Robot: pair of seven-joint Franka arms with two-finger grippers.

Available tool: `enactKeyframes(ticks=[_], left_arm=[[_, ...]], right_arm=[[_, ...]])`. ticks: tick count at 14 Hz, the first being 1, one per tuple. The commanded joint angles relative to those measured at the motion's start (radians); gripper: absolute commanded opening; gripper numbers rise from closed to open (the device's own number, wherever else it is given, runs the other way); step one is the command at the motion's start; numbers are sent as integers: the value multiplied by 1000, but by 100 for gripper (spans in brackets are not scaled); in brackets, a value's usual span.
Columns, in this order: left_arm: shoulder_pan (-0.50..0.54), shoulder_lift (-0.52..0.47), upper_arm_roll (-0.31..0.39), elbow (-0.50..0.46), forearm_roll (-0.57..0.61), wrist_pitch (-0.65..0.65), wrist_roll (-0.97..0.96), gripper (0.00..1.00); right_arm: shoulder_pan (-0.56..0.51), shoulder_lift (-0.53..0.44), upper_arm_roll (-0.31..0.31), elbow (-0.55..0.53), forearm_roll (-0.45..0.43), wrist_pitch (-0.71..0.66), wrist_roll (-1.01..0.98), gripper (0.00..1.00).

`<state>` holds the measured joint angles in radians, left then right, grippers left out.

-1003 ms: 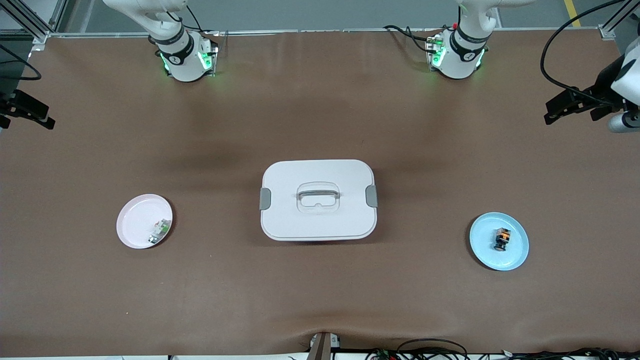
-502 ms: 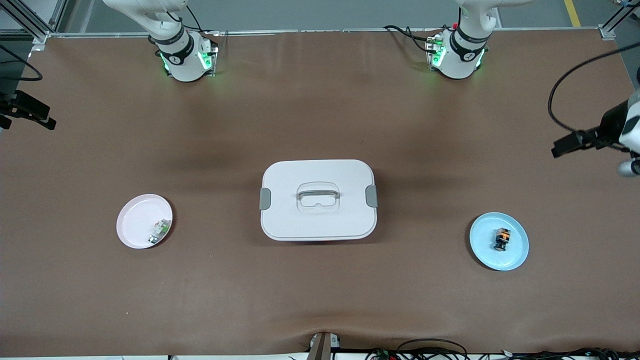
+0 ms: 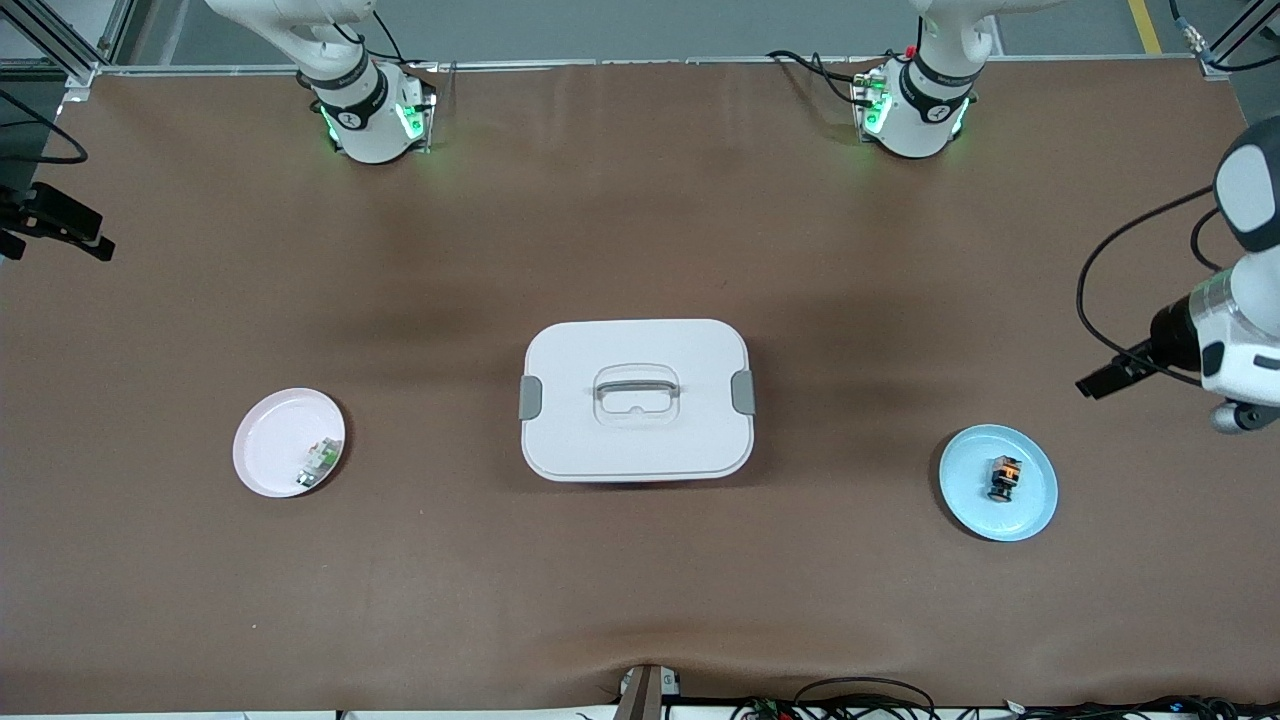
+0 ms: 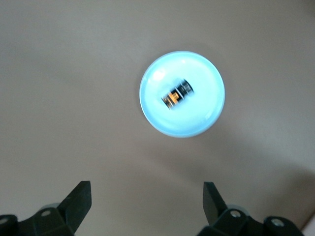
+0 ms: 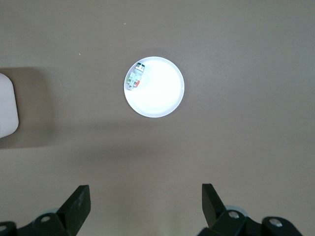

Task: Transfer orange switch to right arm and place
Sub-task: 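Move the left gripper down over the orange switch on the blue plate, then lower the left gripper and close it on the orange switch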

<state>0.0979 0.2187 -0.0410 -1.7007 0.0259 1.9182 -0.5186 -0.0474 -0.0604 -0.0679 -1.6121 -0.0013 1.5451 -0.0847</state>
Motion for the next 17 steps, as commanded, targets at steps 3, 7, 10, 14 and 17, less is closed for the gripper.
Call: enactKeyframes(ticks=[3,7,10,14,17], left_arm=[[13,62,-5,-77,-4,189,-236,100],[9,172,-2,-70,6,292,-405,100],[13,253,0,-16,40,311,-400,100],[16,317,-2,-2,51,392,-475,100],[-3,366,-2,-4,51,447,-604,100]], right_arm=[[0,13,2,26,-5,-17,-9,100],[0,13,2,26,-5,-17,-10,100],[4,13,2,26,-5,-17,-9,100],[6,13,2,26,-5,-17,-7,100],[6,13,2,26,-8,-17,-7,100]])
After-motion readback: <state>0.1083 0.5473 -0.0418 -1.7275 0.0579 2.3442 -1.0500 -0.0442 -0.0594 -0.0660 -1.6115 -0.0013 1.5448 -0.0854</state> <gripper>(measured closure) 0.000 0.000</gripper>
